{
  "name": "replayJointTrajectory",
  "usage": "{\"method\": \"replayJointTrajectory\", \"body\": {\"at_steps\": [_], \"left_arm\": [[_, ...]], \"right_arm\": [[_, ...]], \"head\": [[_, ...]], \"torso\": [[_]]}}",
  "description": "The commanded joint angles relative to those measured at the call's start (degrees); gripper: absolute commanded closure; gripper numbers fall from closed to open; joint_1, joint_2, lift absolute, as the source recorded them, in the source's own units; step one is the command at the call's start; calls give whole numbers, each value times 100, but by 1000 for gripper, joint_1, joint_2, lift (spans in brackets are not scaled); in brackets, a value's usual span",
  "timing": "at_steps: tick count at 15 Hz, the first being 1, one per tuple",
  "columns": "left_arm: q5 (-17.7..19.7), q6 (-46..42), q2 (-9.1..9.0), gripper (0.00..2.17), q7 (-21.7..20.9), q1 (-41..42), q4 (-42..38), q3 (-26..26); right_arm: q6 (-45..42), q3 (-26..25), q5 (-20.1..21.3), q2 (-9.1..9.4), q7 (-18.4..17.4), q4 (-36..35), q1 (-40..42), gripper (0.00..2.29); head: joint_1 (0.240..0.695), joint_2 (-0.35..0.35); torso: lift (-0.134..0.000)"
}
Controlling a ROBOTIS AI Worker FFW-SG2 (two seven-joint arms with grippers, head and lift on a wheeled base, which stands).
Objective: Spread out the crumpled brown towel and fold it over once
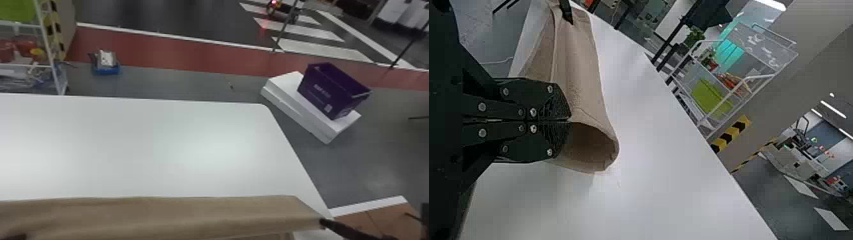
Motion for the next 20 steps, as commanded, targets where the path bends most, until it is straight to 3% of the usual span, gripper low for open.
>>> {"method": "replayJointTrajectory", "body": {"at_steps": [1,5,7,13,14,15,16,17,18,20], "left_arm": [[1,17,0,1892,-6,6,-49,21],[1,17,0,1892,-6,85,-128,21],[10,17,0,1889,-32,112,-163,56],[1,17,0,1892,-6,112,-172,74],[19,17,-9,1889,-6,112,-181,74],[72,88,-18,1885,-15,121,-233,100],[168,211,-26,1798,-32,165,-339,153],[406,299,-44,1470,-59,244,-444,320],[669,316,-62,1237,-59,332,-558,522],[942,316,-88,556,-103,499,-805,786]], "right_arm": [[-57,9,69,-56,27,72,-8,1480],[-39,193,157,41,27,-95,45,1480],[-57,316,368,155,27,-315,142,1480],[-936,676,1080,191,27,-174,265,1477],[-936,668,1071,199,27,-174,265,1443],[-953,659,1044,226,27,-183,265,1156],[-1006,659,1044,252,27,-218,256,610],[-1059,668,1044,287,27,-244,238,16],[-1059,668,1044,331,27,-271,195,-1],[-1129,676,1036,375,27,-280,89,22]], "head": [[695,-350],[695,-350],[695,-350],[695,-350],[695,-350],[695,-350],[695,-350],[695,-350],[695,-350],[695,-350]], "torso": [[-123],[-123],[-123],[-123],[-123],[-123],[-123],[-123],[-123],[-123]]}}
